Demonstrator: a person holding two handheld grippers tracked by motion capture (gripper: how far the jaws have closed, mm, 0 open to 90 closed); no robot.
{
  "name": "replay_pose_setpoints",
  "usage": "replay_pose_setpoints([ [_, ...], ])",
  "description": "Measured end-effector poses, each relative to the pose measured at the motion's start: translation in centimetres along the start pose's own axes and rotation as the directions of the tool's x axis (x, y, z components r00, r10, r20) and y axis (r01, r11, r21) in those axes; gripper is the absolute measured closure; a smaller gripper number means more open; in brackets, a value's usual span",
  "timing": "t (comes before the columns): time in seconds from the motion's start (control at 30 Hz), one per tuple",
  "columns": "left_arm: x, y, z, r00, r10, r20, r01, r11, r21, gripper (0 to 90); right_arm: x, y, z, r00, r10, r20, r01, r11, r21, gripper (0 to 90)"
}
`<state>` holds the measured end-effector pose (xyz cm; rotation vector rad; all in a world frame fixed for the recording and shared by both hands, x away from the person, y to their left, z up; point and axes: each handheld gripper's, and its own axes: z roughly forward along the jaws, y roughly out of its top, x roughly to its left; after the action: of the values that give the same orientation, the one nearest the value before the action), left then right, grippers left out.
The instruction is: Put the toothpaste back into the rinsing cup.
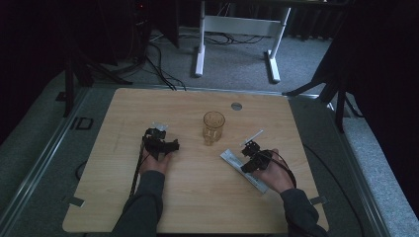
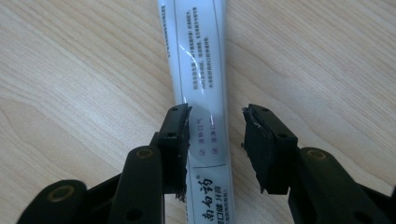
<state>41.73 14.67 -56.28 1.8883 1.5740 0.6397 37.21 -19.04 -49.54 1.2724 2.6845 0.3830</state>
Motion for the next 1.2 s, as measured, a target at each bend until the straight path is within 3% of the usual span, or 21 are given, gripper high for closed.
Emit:
replay_pose_setpoints([
  [0.53,0.0,0.0,0.0,1.0,0.0,0.0,0.0,1.0,0.0,12.6,-0.1,0.6,0.5,0.9984,-0.025,-0.05,0.028,0.997,0.067,62.8],
  [1.2,0.0,0.0,0.0,1.0,0.0,0.0,0.0,1.0,0.0,12.6,0.0,1.7,1.6,0.9952,-0.078,-0.059,0.086,0.983,0.163,60.9],
])
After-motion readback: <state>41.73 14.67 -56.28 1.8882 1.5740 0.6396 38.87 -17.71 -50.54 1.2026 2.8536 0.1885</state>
